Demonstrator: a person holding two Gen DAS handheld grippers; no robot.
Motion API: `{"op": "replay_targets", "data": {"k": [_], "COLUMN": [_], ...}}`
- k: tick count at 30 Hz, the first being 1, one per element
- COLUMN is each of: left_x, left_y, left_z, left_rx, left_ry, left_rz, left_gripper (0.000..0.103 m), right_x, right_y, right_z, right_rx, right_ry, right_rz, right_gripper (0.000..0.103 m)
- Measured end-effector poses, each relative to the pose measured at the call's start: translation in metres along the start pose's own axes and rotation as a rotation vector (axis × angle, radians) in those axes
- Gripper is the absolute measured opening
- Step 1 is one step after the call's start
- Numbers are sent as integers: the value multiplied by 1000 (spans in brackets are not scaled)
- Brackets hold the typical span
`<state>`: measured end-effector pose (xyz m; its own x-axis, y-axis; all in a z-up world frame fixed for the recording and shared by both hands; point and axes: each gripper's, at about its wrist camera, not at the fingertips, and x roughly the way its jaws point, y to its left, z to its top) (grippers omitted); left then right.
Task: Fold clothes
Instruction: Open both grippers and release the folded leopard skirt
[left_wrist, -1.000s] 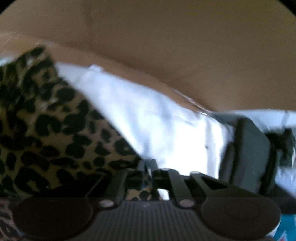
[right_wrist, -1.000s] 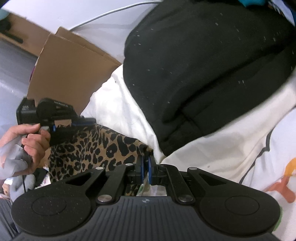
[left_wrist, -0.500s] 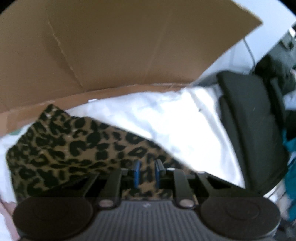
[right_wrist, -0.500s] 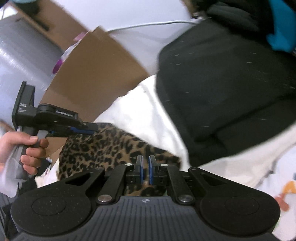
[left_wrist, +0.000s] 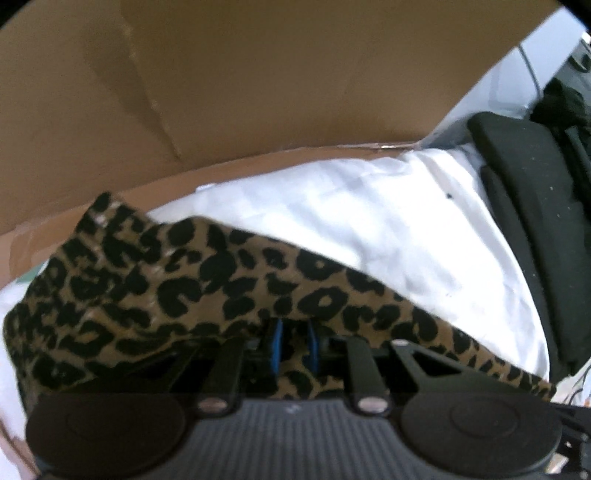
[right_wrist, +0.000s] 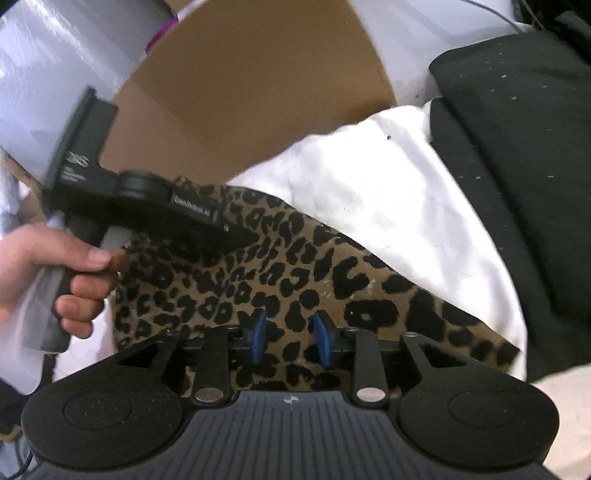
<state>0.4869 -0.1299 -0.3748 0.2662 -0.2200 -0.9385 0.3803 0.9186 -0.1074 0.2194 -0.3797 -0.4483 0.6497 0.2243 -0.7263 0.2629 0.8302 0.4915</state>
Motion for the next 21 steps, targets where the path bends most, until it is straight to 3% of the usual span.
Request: {"op": "replay_targets", "data": {"k": [6,8,10,16,17,21], "left_x": [2,1,0,-21,-26,-51], "left_y": [-9,-13,-17,-9,-5,13], "left_z": [4,6,7,-2,-6,-20], "left_rx": [-27,-40,-47,-66,-71,-71], "left_ry": [-48,-55,-55,-29,-24,-8], "left_rz": [-5,-1,2,-29,-26,-37], "left_gripper": [16,16,16,16,16,17], "right_x": [7,6,5,-9,-11,-35], "right_y": [-5,-9,-14,-30,-33,-41], "right_z": [9,12,15,22,23,32], "right_rx": [-7,2,18,28,29,7], "right_ry": [-15,-21,-16,-34,-38,-51], "right_rz": [-70,-106,-124,-180,-191,-151], "right_gripper": [32,18,10,12,16,23]}}
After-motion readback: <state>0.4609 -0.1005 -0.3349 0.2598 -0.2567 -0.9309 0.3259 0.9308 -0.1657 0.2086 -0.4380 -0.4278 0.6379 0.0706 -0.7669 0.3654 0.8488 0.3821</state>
